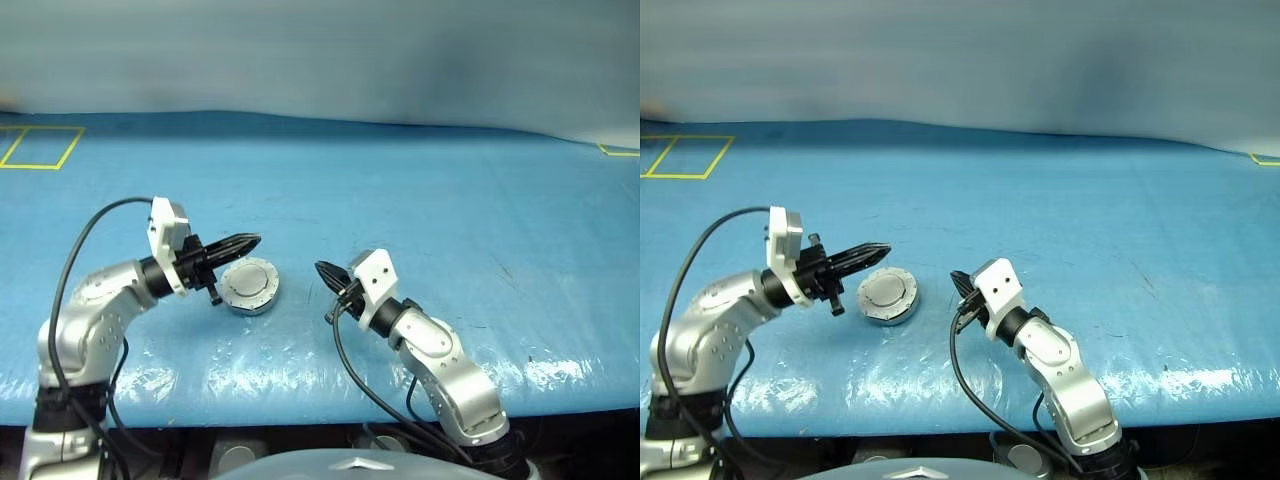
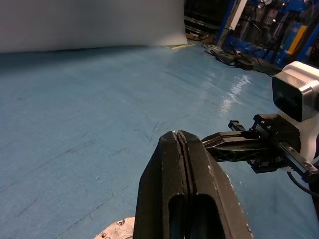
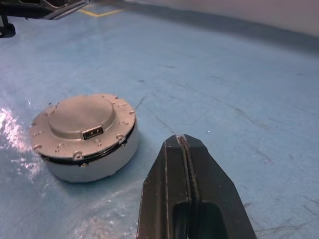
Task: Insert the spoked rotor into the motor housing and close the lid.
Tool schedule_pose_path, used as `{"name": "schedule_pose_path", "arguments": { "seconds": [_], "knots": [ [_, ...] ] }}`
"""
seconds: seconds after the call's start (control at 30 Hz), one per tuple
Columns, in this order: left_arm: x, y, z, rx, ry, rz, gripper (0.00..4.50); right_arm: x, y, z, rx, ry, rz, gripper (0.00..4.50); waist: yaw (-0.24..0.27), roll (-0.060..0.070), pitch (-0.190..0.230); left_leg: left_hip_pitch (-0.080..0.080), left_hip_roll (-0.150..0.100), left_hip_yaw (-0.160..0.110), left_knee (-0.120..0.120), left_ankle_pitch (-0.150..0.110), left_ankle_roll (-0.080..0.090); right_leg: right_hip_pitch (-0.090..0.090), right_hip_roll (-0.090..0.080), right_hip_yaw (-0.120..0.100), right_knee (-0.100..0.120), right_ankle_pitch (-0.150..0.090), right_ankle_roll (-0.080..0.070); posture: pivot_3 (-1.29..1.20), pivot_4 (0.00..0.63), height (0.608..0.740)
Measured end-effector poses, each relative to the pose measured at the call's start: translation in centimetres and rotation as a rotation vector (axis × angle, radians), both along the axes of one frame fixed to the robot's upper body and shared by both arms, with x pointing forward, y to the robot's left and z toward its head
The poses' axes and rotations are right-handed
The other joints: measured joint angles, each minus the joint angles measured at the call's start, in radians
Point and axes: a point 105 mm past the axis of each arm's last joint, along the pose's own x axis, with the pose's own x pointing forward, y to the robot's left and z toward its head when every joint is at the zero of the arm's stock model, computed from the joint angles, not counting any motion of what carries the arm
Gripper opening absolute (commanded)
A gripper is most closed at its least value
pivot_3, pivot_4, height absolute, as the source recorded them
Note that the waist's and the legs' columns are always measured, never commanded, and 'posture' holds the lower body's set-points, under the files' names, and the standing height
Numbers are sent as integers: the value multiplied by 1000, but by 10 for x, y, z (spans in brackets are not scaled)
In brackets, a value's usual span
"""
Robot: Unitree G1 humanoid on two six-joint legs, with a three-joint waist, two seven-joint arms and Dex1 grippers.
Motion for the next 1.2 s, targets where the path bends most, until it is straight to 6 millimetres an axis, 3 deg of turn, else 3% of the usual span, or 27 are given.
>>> {"name": "schedule_pose_path", "arguments": {
  "seconds": [0.07, 0.17, 0.3, 0.43, 0.57, 0.93, 1.03, 1.17, 1.2],
  "knots": [
    [-6, 1, -9, -76, -27, 187, 17, 0, 12, 1, -57, 13, 74, 0, 5, 0, 0, 0, 0, 0, 2, 0, 0, 1, 0, 0, 0, 0, 0, 0, 150, 740],
    [-17, 8, -17, -76, -47, 333, 0, 1, 25, 4, -83, 2, 134, 521, 6, -1, 0, 0, -1, 0, 3, 1, 0, 1, 0, 1, -1, -2, -2, 0, 150, 740],
    [-48, 6, -52, 45, -2, 417, 0, 8, 39, 4, -108, -9, 185, 1806, 1, -2, 0, 0, -1, 2, 3, 1, 0, 1, -1, 2, -3, -1, -2, 0, 150, 740],
    [-68, 7, -60, -14, -5, 518, 0, 14, 58, 5, -100, -20, 242, 3157, -1, -2, -1, 0, -1, 3, 3, 1, 0, -1, -1, 2, -4, -1, -3, 0, 150, 740],
    [-85, 2, -81, 12, 42, 533, 0, 20, 73, 4, -82, -7, 260, 4425, -5, -2, -1, -1, -1, 3, 1, 1, 0, -5, -1, 2, -5, -1, -3, 0, 150, 740],
    [-84, 13, -105, 48, 48, 603, 0, 14, 97, -9, -63, 63, 326, 4471, -10, -2, 0, -2, -1, 3, 1, 1, 0, -6, -1, 2, -5, -1, -3, 0, 150, 740],
    [-79, 16, -101, 46, 15, 615, 0, 15, 100, -7, -66, 45, 335, 4471, -11, -2, 0, -1, 0, 3, 1, 1, 0, -6, -1, 2, -5, -1, -3, 0, 150, 740],
    [-81, 15, -101, 44, 10, 623, 0, 20, 99, -19, -109, 60, 310, 4471, -12, -2, 0, -2, 0, 4, 0, 0, 0, -5, -1, 2, -5, -1, -3, 0, 150, 740],
    [-83, 15, -102, 43, 16, 625, 0, 21, 99, -20, -114, 52, 301, 4299, -13, -2, 0, -2, 0, 4, 0, 0, 0, -5, -1, 2, -5, -1, -3, 0, 150, 740]
  ]
}}
